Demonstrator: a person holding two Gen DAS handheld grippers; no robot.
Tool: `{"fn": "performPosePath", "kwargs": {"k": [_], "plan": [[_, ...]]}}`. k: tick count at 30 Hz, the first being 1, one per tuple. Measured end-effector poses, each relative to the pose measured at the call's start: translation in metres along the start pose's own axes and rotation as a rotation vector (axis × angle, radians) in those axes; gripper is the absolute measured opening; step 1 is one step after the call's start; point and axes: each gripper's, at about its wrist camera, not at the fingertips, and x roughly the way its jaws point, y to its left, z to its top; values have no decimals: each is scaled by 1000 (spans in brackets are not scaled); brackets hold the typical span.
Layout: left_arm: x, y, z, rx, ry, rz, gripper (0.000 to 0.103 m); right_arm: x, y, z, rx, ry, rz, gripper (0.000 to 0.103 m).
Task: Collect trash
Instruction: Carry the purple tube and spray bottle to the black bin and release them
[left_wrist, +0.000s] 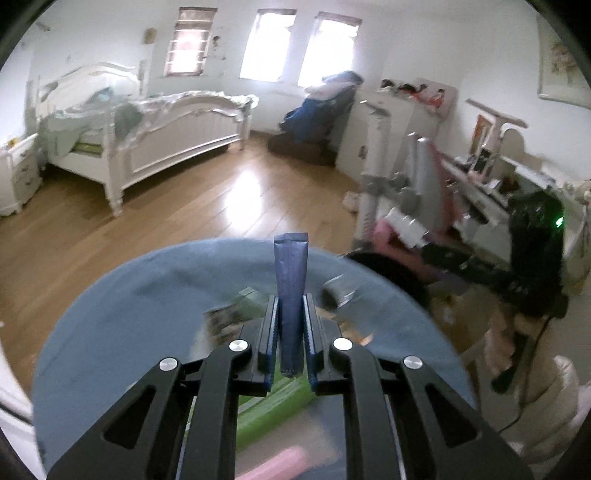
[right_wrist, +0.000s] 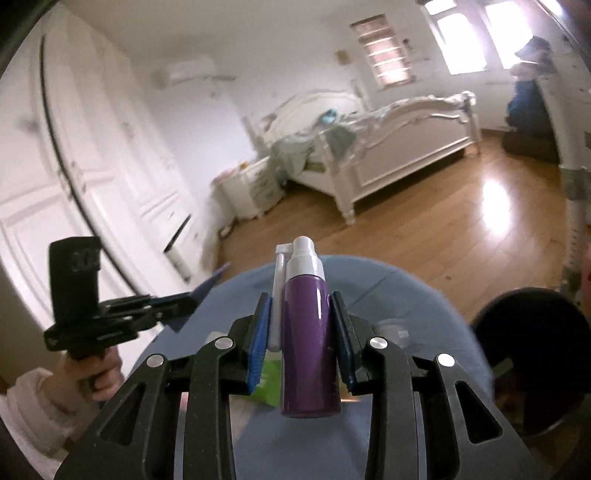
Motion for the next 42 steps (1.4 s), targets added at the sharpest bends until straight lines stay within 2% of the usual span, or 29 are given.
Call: {"fn": "performPosePath", "kwargs": {"k": [5,11,16,24,33,36,37,38,39,40,41,42], "plan": [[38,-51,23,25,-2,-92,13,-37,-53,-2,67,-61,-69,33],[86,-104,39,45,31,-200,13,-76,-121,-13,164,-117,-155,33],[125,-139,43,51,76,-268,13,-87,-164,-26,227,-128,-216,33],[171,-167,46,58,146,-302,13,-77,-209,-50,320,-107,-250,33],[205,-171,43,55,203,-301,14,-63,-238,-64,367,-79,-255,33],[220,-171,46,43,210,-296,20,-59,-245,-63,378,-80,-271,33],[223,-171,48,43,211,-293,25,-57,-250,-61,386,-82,-280,33],[226,-172,49,45,208,-283,42,-55,-255,-59,398,-78,-281,37],[227,-172,51,46,203,-272,55,-54,-256,-58,404,-73,-280,43],[227,-172,51,44,194,-264,79,-53,-260,-57,414,-70,-289,60],[224,-172,52,42,175,-257,85,-54,-262,-56,420,-80,-303,70],[220,-171,53,44,157,-257,85,-56,-263,-57,419,-93,-310,71]]}}
